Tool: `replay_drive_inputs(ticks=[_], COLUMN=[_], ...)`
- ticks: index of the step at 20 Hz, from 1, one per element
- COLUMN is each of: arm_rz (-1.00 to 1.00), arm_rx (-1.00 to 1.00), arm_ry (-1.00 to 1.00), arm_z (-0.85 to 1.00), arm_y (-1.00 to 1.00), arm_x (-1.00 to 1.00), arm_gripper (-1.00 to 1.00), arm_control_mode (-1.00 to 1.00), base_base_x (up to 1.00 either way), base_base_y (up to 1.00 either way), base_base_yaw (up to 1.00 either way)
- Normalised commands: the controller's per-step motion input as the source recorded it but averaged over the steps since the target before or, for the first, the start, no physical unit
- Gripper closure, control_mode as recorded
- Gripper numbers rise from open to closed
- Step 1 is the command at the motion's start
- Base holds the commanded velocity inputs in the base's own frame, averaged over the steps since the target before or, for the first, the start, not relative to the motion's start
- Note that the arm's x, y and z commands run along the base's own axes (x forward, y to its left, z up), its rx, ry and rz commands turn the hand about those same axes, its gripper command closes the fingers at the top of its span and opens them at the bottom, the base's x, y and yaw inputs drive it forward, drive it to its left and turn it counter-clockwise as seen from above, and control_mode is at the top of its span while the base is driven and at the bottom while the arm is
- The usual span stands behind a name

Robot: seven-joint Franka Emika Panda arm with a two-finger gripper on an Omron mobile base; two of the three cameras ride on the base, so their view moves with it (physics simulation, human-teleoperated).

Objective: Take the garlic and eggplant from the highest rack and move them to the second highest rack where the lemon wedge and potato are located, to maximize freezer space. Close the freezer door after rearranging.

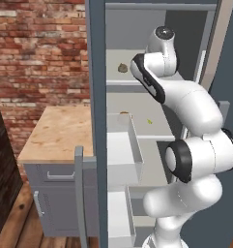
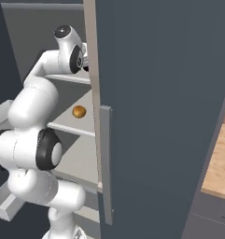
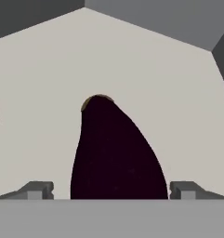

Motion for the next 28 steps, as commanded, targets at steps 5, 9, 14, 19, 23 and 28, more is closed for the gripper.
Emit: replay_drive_inputs(ticks=[5, 9, 14, 19, 23, 28], arm_rz=[0.0, 0.0, 0.12, 0.17, 0.11, 0.02], arm_rx=[0.0, 0.0, 0.0, 0.0, 0.0, 0.0], arm_ry=[0.07, 0.05, -0.03, -0.09, -0.02, 0.1], arm_z=[-0.25, -0.01, -0.11, -0.22, -0.01, 0.38], arm_y=[0.0, 0.0, 0.0, 0.0, 0.0, 0.0], arm_x=[0.13, 0.0, -0.6, -1.0, -1.0, -1.0], arm_gripper=[1.0, 1.0, 1.0, 1.0, 1.0, 1.0], arm_control_mode=[-1.0, -1.0, -1.0, -1.0, -1.0, -1.0], base_base_x=[0.0, 0.0, 0.0, 0.0, 0.0, 0.0], base_base_y=[0.0, 0.0, 0.0, 0.0, 0.0, 0.0], base_base_yaw=[0.0, 0.0, 0.0, 0.0, 0.0, 0.0])
